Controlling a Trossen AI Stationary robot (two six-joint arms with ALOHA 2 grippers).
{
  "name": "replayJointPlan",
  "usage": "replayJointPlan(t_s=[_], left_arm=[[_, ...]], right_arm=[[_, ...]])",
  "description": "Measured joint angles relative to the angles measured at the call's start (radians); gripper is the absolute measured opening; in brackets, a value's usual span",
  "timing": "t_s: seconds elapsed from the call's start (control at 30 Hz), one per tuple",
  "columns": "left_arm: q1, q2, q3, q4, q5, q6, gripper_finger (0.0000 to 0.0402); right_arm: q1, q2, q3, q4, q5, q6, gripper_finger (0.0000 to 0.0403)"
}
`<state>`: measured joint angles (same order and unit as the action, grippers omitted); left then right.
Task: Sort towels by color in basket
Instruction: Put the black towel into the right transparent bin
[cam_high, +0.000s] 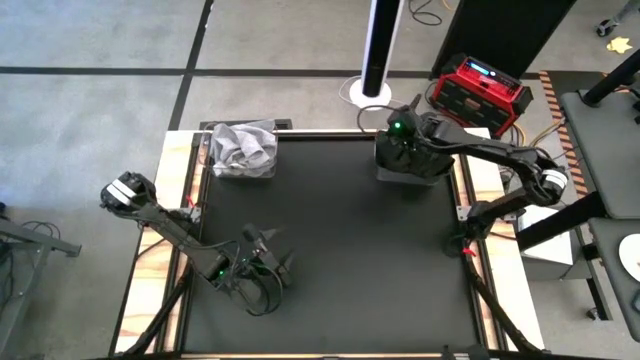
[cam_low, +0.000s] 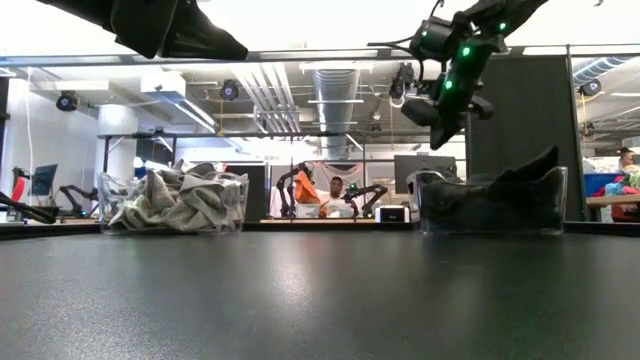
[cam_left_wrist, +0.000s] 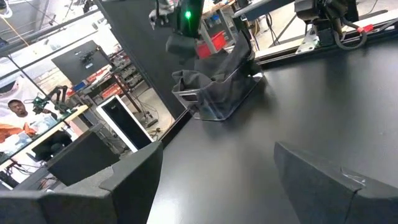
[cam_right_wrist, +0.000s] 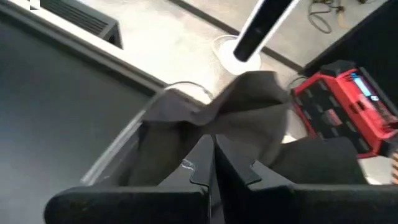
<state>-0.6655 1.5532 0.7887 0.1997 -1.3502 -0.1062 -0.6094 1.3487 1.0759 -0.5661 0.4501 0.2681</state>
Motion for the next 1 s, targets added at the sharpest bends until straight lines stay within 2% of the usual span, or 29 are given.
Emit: replayJointPlan(t_s=[0.27,0.5,0.7,0.83,1.0], left_arm=[[0.000,0.000,0.000,0.000,0.000,-0.008,0.0291],[0.000,0.000,0.000,0.000,0.000,-0.008,0.0291],[0.000,0.000,0.000,0.000,0.000,-0.008,0.0291],[0.000,0.000,0.000,0.000,0.000,-0.008,0.0291],[0.000,0.000,0.000,0.000,0.000,-0.009,0.0291]], right_arm=[[-0.084,0.014,-0.021,-0.007,0.029,-0.009,0.0009],[-0.100,0.124,-0.136,0.123,0.010,-0.026,0.0009],[-0.095,0.187,-0.205,0.277,-0.053,-0.060,0.0009],[-0.098,0.185,-0.217,0.295,-0.059,-0.135,0.0009],[-0.094,0.093,-0.192,0.274,-0.059,-0.170,0.0009]])
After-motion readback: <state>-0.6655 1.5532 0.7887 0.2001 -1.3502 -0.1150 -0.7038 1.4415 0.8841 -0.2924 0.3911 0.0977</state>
